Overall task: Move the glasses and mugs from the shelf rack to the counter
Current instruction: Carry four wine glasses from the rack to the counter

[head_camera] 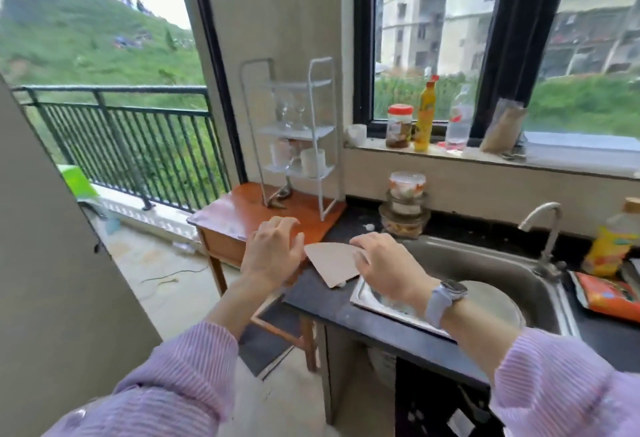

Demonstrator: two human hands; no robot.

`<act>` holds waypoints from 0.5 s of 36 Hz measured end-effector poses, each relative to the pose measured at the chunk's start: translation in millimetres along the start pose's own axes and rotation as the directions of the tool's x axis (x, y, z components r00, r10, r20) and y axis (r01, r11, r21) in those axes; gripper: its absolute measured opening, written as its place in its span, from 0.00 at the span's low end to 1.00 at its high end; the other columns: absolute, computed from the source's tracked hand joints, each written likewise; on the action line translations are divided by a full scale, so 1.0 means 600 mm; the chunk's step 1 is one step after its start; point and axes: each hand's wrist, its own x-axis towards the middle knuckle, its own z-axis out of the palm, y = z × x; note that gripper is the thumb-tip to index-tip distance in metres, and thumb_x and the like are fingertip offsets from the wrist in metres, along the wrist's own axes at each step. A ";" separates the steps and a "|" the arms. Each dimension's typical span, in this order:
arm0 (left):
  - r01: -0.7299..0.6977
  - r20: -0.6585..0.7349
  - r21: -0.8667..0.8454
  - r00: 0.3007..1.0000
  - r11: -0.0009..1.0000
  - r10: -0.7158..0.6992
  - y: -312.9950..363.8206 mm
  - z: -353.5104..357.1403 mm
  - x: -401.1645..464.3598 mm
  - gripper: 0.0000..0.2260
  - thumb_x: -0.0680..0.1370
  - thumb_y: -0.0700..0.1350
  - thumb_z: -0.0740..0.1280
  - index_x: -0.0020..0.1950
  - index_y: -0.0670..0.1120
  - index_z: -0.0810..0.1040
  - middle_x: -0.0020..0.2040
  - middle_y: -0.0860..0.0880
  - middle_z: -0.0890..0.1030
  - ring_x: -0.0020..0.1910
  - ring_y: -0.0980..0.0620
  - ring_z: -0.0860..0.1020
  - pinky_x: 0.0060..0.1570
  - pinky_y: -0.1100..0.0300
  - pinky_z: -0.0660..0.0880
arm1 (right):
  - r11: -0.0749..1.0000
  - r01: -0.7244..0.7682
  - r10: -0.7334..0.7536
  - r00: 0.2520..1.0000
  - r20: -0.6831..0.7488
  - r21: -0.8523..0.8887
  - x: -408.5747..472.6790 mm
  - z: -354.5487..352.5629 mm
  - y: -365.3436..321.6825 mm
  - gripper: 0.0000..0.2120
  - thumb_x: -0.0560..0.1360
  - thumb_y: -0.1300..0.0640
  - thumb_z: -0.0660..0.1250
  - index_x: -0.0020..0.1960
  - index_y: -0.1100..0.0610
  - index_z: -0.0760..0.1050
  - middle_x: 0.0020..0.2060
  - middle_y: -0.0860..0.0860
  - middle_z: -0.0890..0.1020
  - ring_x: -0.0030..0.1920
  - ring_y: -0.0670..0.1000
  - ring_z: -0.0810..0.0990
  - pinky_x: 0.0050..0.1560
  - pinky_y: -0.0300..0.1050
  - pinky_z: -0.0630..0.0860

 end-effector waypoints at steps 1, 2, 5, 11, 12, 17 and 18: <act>0.014 -0.011 -0.005 1.000 1.000 -0.014 -0.017 -0.004 0.019 0.15 0.78 0.47 0.61 0.63 0.43 0.74 0.61 0.43 0.77 0.60 0.42 0.74 0.60 0.47 0.70 | 1.000 0.015 -0.015 1.000 -0.001 0.012 0.034 0.006 -0.008 0.17 0.77 0.55 0.56 0.64 0.57 0.71 0.61 0.57 0.76 0.63 0.59 0.71 0.63 0.56 0.69; 0.027 -0.024 -0.009 0.999 1.000 -0.027 -0.034 -0.007 0.041 0.15 0.78 0.46 0.61 0.63 0.43 0.74 0.61 0.43 0.77 0.60 0.42 0.74 0.60 0.47 0.69 | 0.999 0.029 -0.029 1.000 -0.007 0.028 0.068 0.011 -0.016 0.17 0.77 0.55 0.55 0.63 0.57 0.71 0.61 0.57 0.76 0.63 0.59 0.71 0.63 0.56 0.69; 0.050 -0.046 -0.014 0.998 0.999 -0.051 -0.082 -0.012 0.118 0.14 0.78 0.46 0.61 0.62 0.44 0.74 0.59 0.43 0.78 0.59 0.42 0.75 0.59 0.46 0.71 | 0.995 0.059 -0.055 0.997 -0.054 0.084 0.168 0.025 -0.033 0.16 0.77 0.55 0.55 0.62 0.57 0.72 0.60 0.56 0.77 0.62 0.59 0.73 0.61 0.57 0.71; 0.049 -0.077 -0.118 0.995 0.992 -0.059 -0.154 -0.011 0.292 0.12 0.78 0.44 0.61 0.59 0.42 0.76 0.55 0.43 0.79 0.54 0.45 0.77 0.56 0.50 0.74 | 0.987 0.094 -0.080 0.991 -0.104 0.133 0.357 0.033 -0.042 0.17 0.78 0.55 0.55 0.64 0.58 0.71 0.60 0.56 0.78 0.60 0.57 0.75 0.62 0.54 0.72; 0.043 -0.087 -0.124 0.995 0.991 -0.054 -0.163 -0.011 0.315 0.12 0.78 0.44 0.61 0.59 0.41 0.76 0.55 0.43 0.79 0.54 0.46 0.77 0.54 0.53 0.74 | 0.985 0.092 -0.077 0.991 -0.108 0.143 0.385 0.033 -0.044 0.17 0.78 0.55 0.55 0.64 0.58 0.71 0.60 0.56 0.78 0.59 0.57 0.75 0.61 0.54 0.72; 0.048 -0.109 -0.128 0.992 0.991 -0.062 -0.212 0.003 0.409 0.13 0.79 0.44 0.60 0.61 0.41 0.75 0.55 0.44 0.79 0.53 0.47 0.77 0.53 0.54 0.73 | 0.981 0.106 -0.091 0.991 -0.099 0.161 0.504 0.047 -0.054 0.15 0.78 0.57 0.55 0.61 0.61 0.72 0.58 0.58 0.78 0.60 0.58 0.75 0.61 0.53 0.72; 0.055 -0.105 -0.128 0.992 0.990 -0.068 -0.224 0.008 0.424 0.13 0.79 0.44 0.60 0.61 0.41 0.75 0.55 0.44 0.79 0.53 0.46 0.77 0.54 0.52 0.73 | 0.980 0.111 -0.096 0.991 -0.096 0.166 0.525 0.053 -0.055 0.15 0.78 0.57 0.55 0.61 0.61 0.72 0.59 0.58 0.78 0.61 0.57 0.74 0.62 0.51 0.71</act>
